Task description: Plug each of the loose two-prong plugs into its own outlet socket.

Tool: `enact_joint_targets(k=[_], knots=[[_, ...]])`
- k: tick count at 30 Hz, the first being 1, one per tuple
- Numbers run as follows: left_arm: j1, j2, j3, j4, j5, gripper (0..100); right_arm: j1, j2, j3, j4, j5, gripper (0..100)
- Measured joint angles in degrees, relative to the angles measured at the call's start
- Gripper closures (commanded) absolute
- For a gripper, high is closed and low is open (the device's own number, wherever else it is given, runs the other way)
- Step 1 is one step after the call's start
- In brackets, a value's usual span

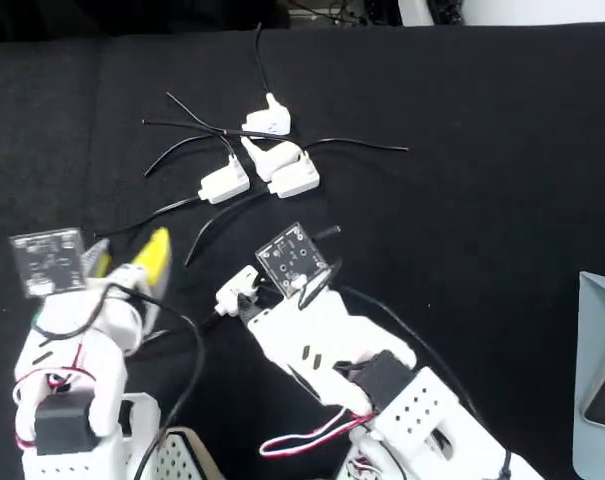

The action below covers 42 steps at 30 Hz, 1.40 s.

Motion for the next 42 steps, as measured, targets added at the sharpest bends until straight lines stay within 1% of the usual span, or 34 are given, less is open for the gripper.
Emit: enact_joint_targets(k=[3, 6, 10, 18, 22, 26, 42], knots=[[-4.3, 0.1, 2.9, -2.5, 1.1, 74, 0.4, 0.0, 2.4, -3.9, 0.0, 98.7], [-6.3, 0.2, 4.1, -3.9, 1.1, 74, 2.5, 0.1, 2.7, -6.3, 0.0, 98.7], [-6.8, 0.2, 4.3, -4.2, 1.1, 74, 4.0, 3.2, 2.7, -8.9, 0.0, 98.7], [-6.8, 0.1, 4.5, -4.3, 1.1, 74, 4.8, 22.8, 1.1, -17.0, 0.0, 98.7], [-6.8, 0.2, 5.5, -4.3, 1.1, 74, 6.2, 27.7, -2.1, -19.7, 0.0, 98.7], [-6.8, 0.2, 5.5, -4.3, 1.1, 74, 7.8, 28.7, -2.2, -21.5, -0.1, 98.7], [-6.8, 0.2, 5.5, -4.3, 1.1, 74, 7.8, 28.8, -2.2, -21.5, -0.1, 98.7]])
